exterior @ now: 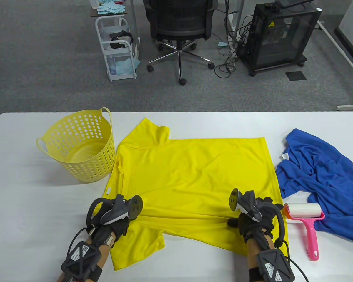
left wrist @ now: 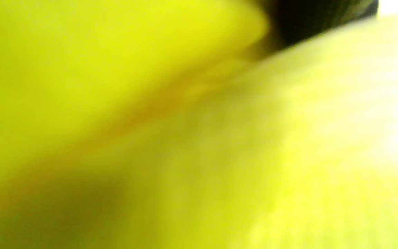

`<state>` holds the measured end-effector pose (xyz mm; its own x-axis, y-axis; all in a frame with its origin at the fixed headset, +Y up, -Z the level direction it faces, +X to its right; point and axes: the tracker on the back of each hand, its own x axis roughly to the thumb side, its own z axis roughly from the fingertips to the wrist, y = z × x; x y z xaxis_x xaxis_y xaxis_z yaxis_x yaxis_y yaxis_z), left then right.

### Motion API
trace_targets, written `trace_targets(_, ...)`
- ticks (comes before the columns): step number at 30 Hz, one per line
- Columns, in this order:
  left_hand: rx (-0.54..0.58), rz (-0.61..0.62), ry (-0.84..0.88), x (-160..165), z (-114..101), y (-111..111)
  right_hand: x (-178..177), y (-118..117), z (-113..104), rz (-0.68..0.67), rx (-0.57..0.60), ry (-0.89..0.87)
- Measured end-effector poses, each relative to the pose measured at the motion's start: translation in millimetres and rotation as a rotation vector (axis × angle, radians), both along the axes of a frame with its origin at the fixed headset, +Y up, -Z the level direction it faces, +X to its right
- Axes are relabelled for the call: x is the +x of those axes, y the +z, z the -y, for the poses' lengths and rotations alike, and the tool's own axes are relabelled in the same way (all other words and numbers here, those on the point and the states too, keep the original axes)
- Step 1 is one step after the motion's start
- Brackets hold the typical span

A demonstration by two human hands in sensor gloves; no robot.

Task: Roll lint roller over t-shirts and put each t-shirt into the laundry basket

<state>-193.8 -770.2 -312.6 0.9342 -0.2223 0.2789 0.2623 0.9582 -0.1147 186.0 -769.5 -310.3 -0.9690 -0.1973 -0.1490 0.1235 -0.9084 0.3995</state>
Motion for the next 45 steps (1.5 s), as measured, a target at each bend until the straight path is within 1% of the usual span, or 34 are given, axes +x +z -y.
trace_targets(1,0.032,0.021,-0.031,2.1,-0.1,3.0,-4.9,2.3,-2.0,-0.063,0.015,-0.029)
trace_targets(2,0.043,0.030,-0.044,2.5,-0.6,4.6,-8.8,4.3,-3.2,-0.117,-0.004,-0.056)
trace_targets(3,0.059,0.035,-0.045,1.1,-1.6,6.7,-15.0,7.5,-3.5,-0.174,-0.060,-0.079)
trace_targets(4,0.083,0.039,-0.021,-2.2,-3.9,7.8,-21.1,10.1,-3.6,-0.205,-0.082,-0.066)
trace_targets(5,0.101,0.037,0.006,-5.3,-6.0,8.0,-25.6,10.8,-3.6,-0.220,-0.068,-0.041)
trace_targets(6,0.119,0.023,0.066,-11.0,-10.0,7.5,-32.8,10.1,-2.9,-0.252,-0.046,0.006)
trace_targets(9,0.180,-0.020,0.203,-24.7,-24.7,8.7,-45.3,9.7,-2.0,-0.319,0.114,0.116)
trace_targets(10,0.227,-0.019,0.236,-29.4,-32.3,10.7,-45.8,9.9,-5.2,-0.333,0.139,0.118)
trace_targets(11,0.293,-0.019,0.265,-35.4,-42.7,14.4,-41.8,10.9,-12.9,-0.304,0.195,0.069)
trace_targets(12,0.326,-0.013,0.291,-39.2,-50.0,17.0,-38.3,12.0,-18.8,-0.287,0.261,0.024)
trace_targets(13,0.360,-0.004,0.348,-44.0,-60.0,21.1,-32.0,14.3,-30.8,-0.267,0.386,-0.053)
trace_targets(15,0.405,0.002,0.473,-51.3,-77.4,27.4,-19.5,19.6,-50.8,-0.209,0.541,-0.232)
trace_targets(17,0.448,0.009,0.594,-57.7,-94.0,32.6,-7.2,25.3,-68.1,-0.155,0.640,-0.454)
trace_targets(18,0.488,0.036,0.676,-61.9,-107.0,36.1,-1.4,28.2,-77.0,-0.138,0.679,-0.583)
trace_targets(19,0.534,0.062,0.742,-66.0,-121.4,40.1,7.0,34.1,-92.6,-0.116,0.733,-0.771)
trace_targets(20,0.597,0.080,0.799,-70.4,-137.7,46.2,12.4,39.6,-105.8,-0.127,0.768,-0.882)
trace_targets(22,0.678,0.120,0.875,-77.3,-160.4,56.8,18.9,50.5,-128.8,-0.149,0.821,-1.041)
trace_targets(25,0.759,0.198,1.044,-94.8,-189.1,74.0,21.9,62.9,-161.4,-0.274,0.814,-1.208)
trace_targets(28,0.759,0.296,1.266,-111.1,-206.2,85.0,21.2,69.4,-189.5,-0.356,0.802,-1.390)
trace_targets(30,0.716,0.333,1.369,-117.5,-210.9,86.8,21.1,70.3,-201.2,-0.396,0.729,-1.538)
trace_targets(31,0.651,0.355,1.438,-120.9,-210.9,83.5,21.8,69.0,-203.1,-0.397,0.689,-1.620)
trace_targets(33,0.422,0.354,1.539,-122.2,-202.9,69.8,24.7,59.6,-195.2,-0.306,0.670,-1.682)
trace_targets(34,0.281,0.325,1.556,-120.8,-193.1,57.9,26.9,50.6,-184.0,-0.224,0.663,-1.668)
trace_targets(35,0.204,0.277,1.543,-119.7,-184.2,48.8,28.7,43.5,-173.1,-0.157,0.648,-1.643)
trace_targets(36,0.127,0.206,1.500,-117.6,-168.7,35.2,30.9,33.1,-152.8,-0.056,0.596,-1.596)
trace_targets(37,0.089,0.105,1.429,-114.6,-149.3,21.7,31.6,24.7,-134.2,0.023,0.537,-1.535)
trace_targets(38,0.064,0.032,1.368,-112.1,-135.2,13.5,32.3,18.4,-118.3,0.105,0.506,-1.424)
trace_targets(39,0.053,-0.062,1.249,-106.9,-114.1,4.1,32.6,12.5,-103.1,0.156,0.505,-1.261)
trace_targets(40,0.066,-0.117,1.158,-102.5,-101.7,-0.2,32.6,7.1,-87.9,0.192,0.516,-1.055)
trace_targets(41,0.142,-0.191,0.966,-93.5,-84.6,-3.4,30.2,1.9,-71.8,0.211,0.540,-0.800)
trace_targets(42,0.192,-0.191,0.828,-88.4,-78.4,-4.7,26.3,-1.0,-63.3,0.185,0.548,-0.659)
trace_targets(43,0.267,-0.161,0.561,-81.1,-73.0,-3.8,20.7,-4.0,-56.8,0.112,0.487,-0.484)
trace_targets(44,0.370,-0.118,0.348,-75.1,-73.9,1.2,13.6,-3.6,-56.8,0.062,0.425,-0.328)
trace_targets(45,0.422,-0.069,0.253,-71.9,-75.8,4.8,10.9,-3.0,-58.1,0.038,0.405,-0.279)
